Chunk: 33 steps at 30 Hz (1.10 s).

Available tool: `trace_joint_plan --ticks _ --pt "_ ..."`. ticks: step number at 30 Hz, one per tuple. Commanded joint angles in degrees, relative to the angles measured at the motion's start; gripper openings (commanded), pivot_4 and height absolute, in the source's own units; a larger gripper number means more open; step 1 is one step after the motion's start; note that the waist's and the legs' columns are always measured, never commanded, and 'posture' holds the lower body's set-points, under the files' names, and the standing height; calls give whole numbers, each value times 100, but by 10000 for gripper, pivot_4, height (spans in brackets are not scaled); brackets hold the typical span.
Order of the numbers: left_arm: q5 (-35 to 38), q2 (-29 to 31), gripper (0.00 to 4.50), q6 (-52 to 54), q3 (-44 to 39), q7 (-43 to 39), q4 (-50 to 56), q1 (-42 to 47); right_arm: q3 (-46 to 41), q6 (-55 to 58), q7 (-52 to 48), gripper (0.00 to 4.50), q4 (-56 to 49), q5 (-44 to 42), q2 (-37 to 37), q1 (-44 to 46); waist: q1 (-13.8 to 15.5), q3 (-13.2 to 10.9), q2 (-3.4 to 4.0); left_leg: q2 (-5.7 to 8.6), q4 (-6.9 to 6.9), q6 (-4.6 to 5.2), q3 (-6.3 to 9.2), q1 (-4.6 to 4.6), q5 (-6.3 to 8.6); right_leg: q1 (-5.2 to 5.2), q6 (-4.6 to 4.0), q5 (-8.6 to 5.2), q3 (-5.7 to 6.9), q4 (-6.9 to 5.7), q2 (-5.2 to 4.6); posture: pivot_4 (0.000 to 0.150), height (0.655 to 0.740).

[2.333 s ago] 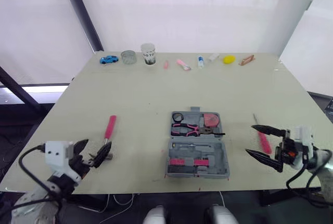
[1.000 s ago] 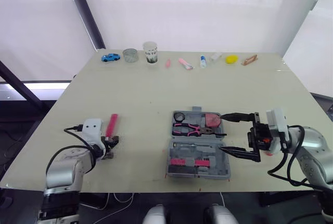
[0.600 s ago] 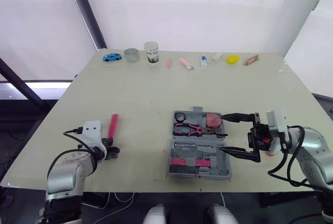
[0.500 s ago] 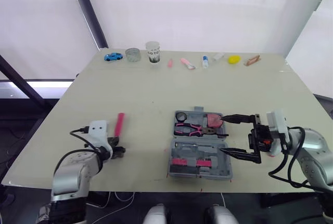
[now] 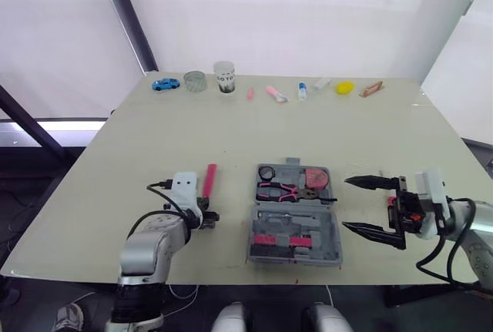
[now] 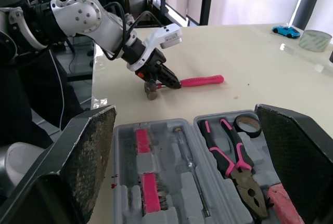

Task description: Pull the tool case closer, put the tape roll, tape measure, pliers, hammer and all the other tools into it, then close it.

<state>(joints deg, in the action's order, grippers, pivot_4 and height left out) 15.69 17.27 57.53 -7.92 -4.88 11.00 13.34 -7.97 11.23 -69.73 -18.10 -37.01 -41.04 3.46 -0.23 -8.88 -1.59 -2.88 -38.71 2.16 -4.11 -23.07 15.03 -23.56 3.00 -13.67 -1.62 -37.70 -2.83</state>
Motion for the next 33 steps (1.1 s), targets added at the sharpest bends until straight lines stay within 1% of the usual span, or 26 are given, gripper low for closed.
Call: trace_joint_plan --ticks 1,2,3,7,8,11,13,15,17,18,19,21,23,24,25,27,30,32,33 --pt "-99 56 16633 -22 100 -62 -34 23 -220 -60 -3 45000 -194 -94 -74 -5 1 0 0 0 0 0 0 0 0 0 0 0 0 0 0 1500 7400" --pt "-83 62 21782 4 78 -82 16 13 -223 -69 -3 45000 -184 -91 -73 -10 0 0 0 0 0 0 0 0 0 0 0 0 0 0 0 1500 7400" --pt "-40 83 23437 49 44 -124 116 -16 -224 -80 0 45000 -169 -84 -68 -13 -1 0 0 0 0 0 0 1 0 1 0 0 0 0 0 1500 7400" --pt "197 361 42108 389 -175 -412 715 -157 -184 -141 -10 45000 -77 -42 -35 8 -51 -1 -1 -4 0 0 1 1 0 0 0 0 -1 -1 2 1500 7400" --pt "288 491 44355 523 -229 -526 891 -179 -170 -157 -18 45000 -45 -31 -25 23 -62 -2 -1 -6 1 0 0 2 0 -1 -1 0 -2 -1 3 1500 7400" --pt "552 959 44355 827 -359 -923 1302 -190 -123 -216 -45 45000 46 3 6 63 -48 -5 -3 -13 4 0 0 2 0 -3 -2 -1 -1 0 8 1500 7400" --pt "709 1394 44355 963 -373 -1273 1454 -163 -98 -249 -54 45000 87 15 32 90 -34 -5 -2 -13 4 0 -1 2 0 -3 -3 -2 0 0 5 1500 7400" --pt "846 2360 44355 787 -210 -2139 1487 -55 -61 -309 -54 45000 139 56 83 119 -38 -15 -17 -12 4 0 -1 1 0 -3 -5 -3 0 0 4 1500 7400" --pt "929 2939 44355 572 -53 -2676 1418 9 -44 -342 -51 45000 161 86 117 136 -30 -23 -12 -15 6 -1 -2 1 0 -8 -25 -15 2 2 6 1500 7400" --pt "917 3336 44355 347 135 -3110 1313 72 -31 -363 -36 45000 163 106 142 140 -23 -25 -9 -18 6 -1 -4 1 0 -7 -26 -15 2 3 2 1500 7400" --pt "912 3607 44355 190 263 -3421 1233 118 -20 -380 -26 45000 165 120 160 142 -19 -27 -10 -18 6 -1 -4 1 0 -7 -26 -16 1 5 0 1500 7400" --pt "648 4275 44355 -425 738 -4190 962 244 2 -412 -9 45000 170 154 200 139 -18 -31 -5 -17 9 -2 -11 0 0 -7 -26 -16 -1 12 -2 1500 7400" --pt "-71 4954 44355 -1755 1477 -5209 384 589 25 -424 17 45000 151 181 243 127 -20 -37 -5 -14 13 -2 -14 0 0 -9 -26 -16 -2 13 -3 1500 7400" --pt "-457 5182 44355 -2463 1836 -5684 34 852 33 -422 26 45000 145 186 256 129 -21 -40 -2 -9 18 -3 -14 1 -1 -10 -27 -16 0 15 -1 1500 7400" --pt "-791 5286 44355 -3084 2116 -6000 -280 1105 35 -421 26 45000 152 186 262 138 -11 -44 3 -9 21 -3 -15 1 -1 -11 -28 -16 0 18 0 1500 7400" --pt "-1501 5239 44355 -4236 2610 -6352 -978 1729 32 -417 2 45000 187 186 260 169 19 -49 9 -7 23 -5 -25 1 -2 -11 -31 -18 2 18 1 1500 7400" --pt "-2264 4950 44355 -5676 3148 -6895 -1945 2651 28 -402 -40 45000 246 181 243 237 86 -51 8 -5 23 -5 -49 -3 -3 -11 -32 -19 2 20 4 1500 7400" --pt "-2901 4668 44355 -7229 3624 -7209 -2649 3370 32 -372 -77 45000 290 172 214 292 100 -51 8 -4 21 -4 -51 -19 -3 -21 -30 -19 1 26 7 1500 7400" --pt "-3246 4531 44355 -8005 3846 -7176 -2998 3674 34 -353 -100 45000 304 166 195 309 124 -50 8 -4 20 -4 -49 -26 -3 -24 -29 -18 2 27 7 1500 7400"
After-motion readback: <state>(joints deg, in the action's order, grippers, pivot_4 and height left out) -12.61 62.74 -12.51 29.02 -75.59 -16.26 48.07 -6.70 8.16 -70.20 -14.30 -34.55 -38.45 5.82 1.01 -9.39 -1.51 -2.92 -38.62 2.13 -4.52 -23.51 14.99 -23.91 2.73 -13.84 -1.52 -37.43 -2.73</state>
